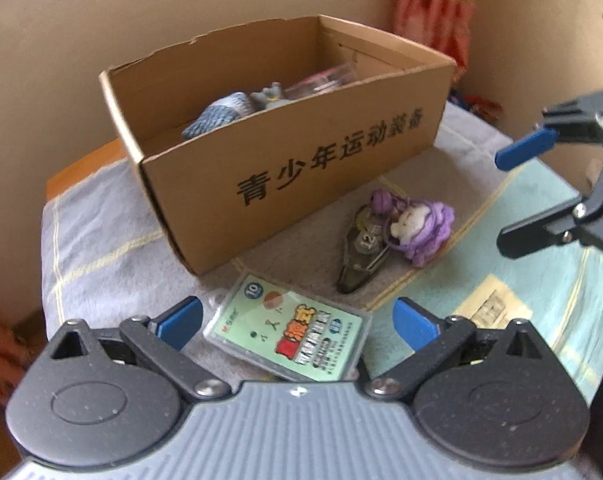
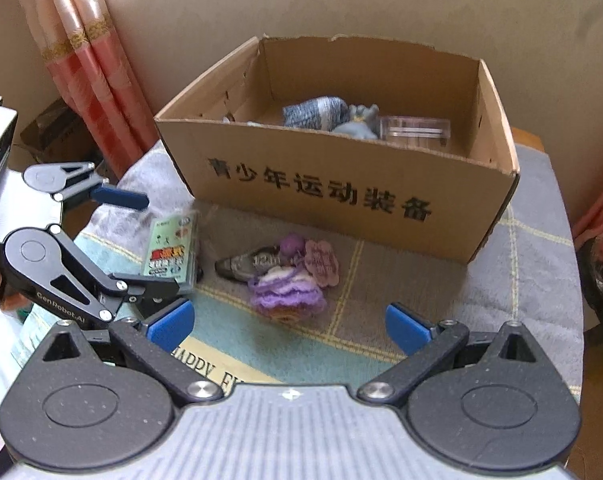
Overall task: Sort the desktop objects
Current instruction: 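Grasp the green card pack with left tool while right tool grasps purple flower toy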
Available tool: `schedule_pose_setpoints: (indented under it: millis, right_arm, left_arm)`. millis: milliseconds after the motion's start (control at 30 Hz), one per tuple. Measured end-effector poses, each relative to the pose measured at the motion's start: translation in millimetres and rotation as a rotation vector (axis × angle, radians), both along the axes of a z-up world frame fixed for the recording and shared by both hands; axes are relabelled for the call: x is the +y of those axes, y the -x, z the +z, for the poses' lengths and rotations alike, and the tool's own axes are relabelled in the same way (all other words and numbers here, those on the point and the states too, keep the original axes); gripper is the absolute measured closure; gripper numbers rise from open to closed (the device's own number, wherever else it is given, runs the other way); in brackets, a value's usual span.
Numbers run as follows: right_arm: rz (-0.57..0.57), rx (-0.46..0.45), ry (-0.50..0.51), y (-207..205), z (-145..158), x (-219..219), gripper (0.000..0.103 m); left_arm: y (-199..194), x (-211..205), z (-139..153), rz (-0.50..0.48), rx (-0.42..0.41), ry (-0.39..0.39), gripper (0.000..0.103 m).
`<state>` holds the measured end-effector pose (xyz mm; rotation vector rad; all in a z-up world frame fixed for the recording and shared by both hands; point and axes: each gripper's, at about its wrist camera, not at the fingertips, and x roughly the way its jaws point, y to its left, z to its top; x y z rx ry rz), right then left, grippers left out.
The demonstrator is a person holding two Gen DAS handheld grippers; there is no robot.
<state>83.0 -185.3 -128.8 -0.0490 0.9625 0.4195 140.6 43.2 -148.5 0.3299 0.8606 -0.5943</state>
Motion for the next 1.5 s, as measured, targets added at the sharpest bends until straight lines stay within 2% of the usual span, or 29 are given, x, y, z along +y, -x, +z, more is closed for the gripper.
schedule_pose_setpoints:
  millis: [100,567,1067,1267,1500]
  right_arm:
    - [-0.009,0.017,-0.003,-3,-5,-3,0.0]
    - [0.027,0.026,0.013,-17,-17,1,0.0]
    - [0.038,0.031,0.033,-32,-38,21,0.0]
    - [0.032,0.03,0.045,-41,-44,28,0.0]
    - [0.028,0.054,0.044,-48,-50,28,0.011]
  left_arm:
    - [-7,1,-4,-0.023,0.007,-0.022,0.002]
    - [-27,8,-17,-0.045,0.127,0.024,0.002]
    - [-23,4,-21,0.017,0.113,0.023,0.002]
    - [-26,7,-21,0.03,0.134,0.059,0.003]
    - [-25,7,-21,0.038,0.12,0.079,0.004]
